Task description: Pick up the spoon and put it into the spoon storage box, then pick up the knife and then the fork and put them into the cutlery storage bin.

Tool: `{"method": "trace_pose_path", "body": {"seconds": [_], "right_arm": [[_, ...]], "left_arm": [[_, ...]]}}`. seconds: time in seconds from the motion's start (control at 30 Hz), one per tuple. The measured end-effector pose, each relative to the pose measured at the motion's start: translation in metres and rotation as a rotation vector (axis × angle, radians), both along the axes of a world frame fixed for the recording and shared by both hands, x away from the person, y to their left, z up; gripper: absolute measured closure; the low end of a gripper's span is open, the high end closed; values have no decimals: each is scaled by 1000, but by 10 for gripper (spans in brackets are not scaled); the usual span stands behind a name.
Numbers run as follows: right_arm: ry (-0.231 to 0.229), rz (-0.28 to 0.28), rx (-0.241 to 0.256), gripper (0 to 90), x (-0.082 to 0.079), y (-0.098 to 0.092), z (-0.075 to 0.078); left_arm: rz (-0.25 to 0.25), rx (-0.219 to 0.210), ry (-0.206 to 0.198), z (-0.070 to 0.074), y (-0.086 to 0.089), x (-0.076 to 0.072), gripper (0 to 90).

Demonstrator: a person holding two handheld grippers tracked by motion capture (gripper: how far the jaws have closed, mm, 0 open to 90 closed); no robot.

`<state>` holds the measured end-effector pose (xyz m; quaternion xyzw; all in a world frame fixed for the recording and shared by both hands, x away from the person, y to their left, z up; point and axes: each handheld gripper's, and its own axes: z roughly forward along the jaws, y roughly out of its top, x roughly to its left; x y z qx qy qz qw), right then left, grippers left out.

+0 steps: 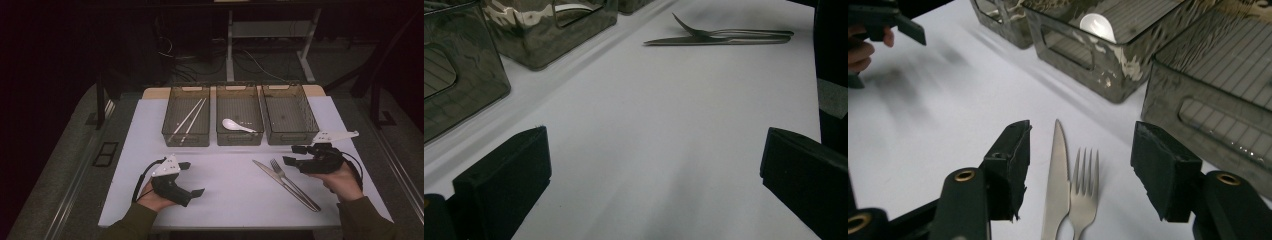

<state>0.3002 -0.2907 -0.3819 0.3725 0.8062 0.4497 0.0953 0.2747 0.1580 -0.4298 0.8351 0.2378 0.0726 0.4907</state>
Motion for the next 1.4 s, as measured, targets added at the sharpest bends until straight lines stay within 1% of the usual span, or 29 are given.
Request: {"method": "trace_pose_path", "body": {"seconds": [0.2,0.27,0.3,0.43,0.5,0.57,0.6,0.67,0.87,0.97,1.1,1.4], "right_arm": [[37,10,-52,412,-12,-4,-1],[52,8,-55,418,-14,-6,-1],[51,8,-57,421,-15,-8,-2],[76,7,-93,457,-17,-10,-6],[90,5,-123,487,-17,-10,-8],[126,6,-146,513,-16,-9,-10],[134,11,-155,525,-15,-8,-12],[167,15,-169,551,-14,-6,-13],[225,45,-229,615,-11,2,-21],[245,58,-265,636,-11,6,-25],[261,63,-312,652,-10,10,-30],[282,65,-358,703,-9,14,-35]], "left_arm": [[-2,2,-3,0,0,0,0],[-4,2,-4,0,1,0,0],[-4,2,-5,0,0,0,0],[-5,2,-6,0,0,0,0],[-3,0,-6,0,0,0,0],[-4,3,-6,0,0,0,0],[-5,0,-7,0,0,0,0],[-5,-1,-7,0,0,0,0],[-5,2,-7,1,0,-1,0],[-4,1,-6,1,-1,-1,0],[-4,2,-8,1,-1,-1,0],[-4,1,-8,1,-1,-1,0]]}}
